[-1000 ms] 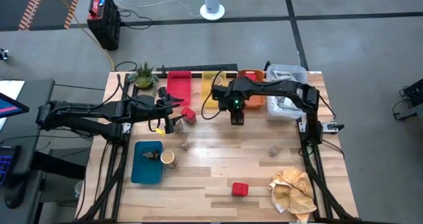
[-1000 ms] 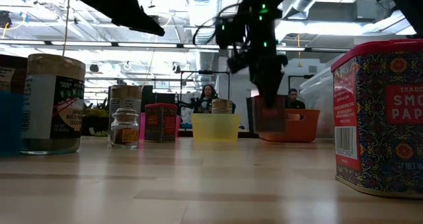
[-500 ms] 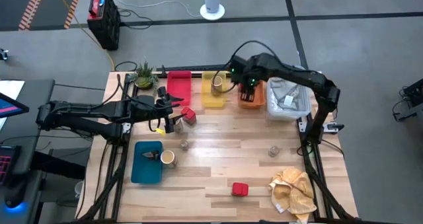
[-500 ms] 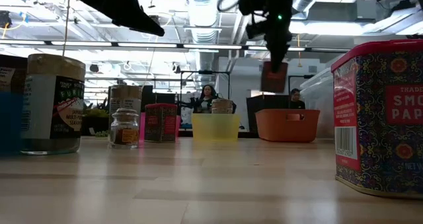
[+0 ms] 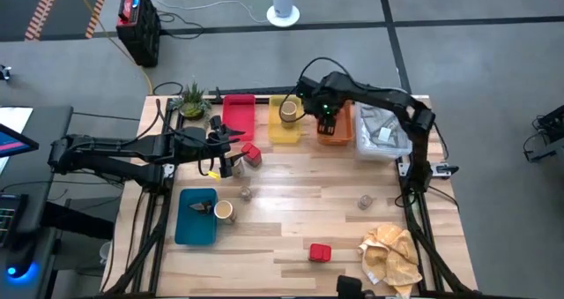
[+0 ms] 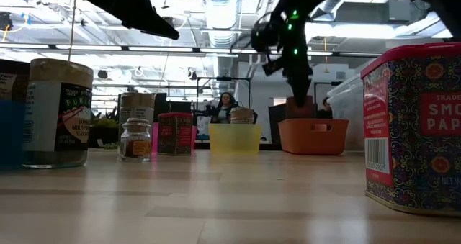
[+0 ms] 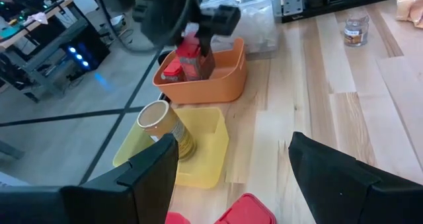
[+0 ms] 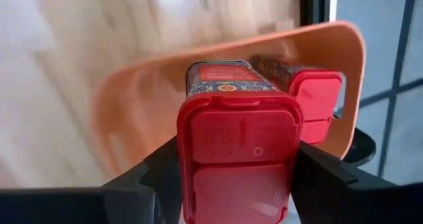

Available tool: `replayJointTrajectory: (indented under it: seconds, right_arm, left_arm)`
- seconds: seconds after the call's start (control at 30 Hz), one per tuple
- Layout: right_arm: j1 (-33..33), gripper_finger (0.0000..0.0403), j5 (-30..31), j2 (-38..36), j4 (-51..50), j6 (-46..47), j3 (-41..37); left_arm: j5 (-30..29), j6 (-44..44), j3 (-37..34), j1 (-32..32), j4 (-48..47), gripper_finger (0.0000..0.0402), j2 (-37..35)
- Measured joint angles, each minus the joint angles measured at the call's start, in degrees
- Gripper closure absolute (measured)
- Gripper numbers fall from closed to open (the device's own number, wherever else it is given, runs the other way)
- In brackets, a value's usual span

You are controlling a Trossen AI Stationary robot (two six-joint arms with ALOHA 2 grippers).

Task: Sort spices by type
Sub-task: Put the red seasoning can into the orange bin

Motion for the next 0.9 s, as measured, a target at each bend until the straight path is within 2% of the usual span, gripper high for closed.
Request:
replayJointTrajectory:
  seconds: [0.23,0.53,0.9]
  right_arm:
    - [-2.0,0.0164,5.5,4.3,0.5,-0.1,0.0]
    - [-3.5,0.0160,5.7,5.3,2.0,0.0,0.0]
    - [-3.5,0.0096,4.9,5.3,3.8,0.1,0.0]
  left_arm:
    - [0.0,-0.1,0.0,0.0,-0.2,0.0125,0.0]
    - [0.0,-0.6,0.0,0.0,-1.1,0.0125,0.0]
    - [0.0,-1.9,0.0,0.0,-2.0,0.0125,0.0]
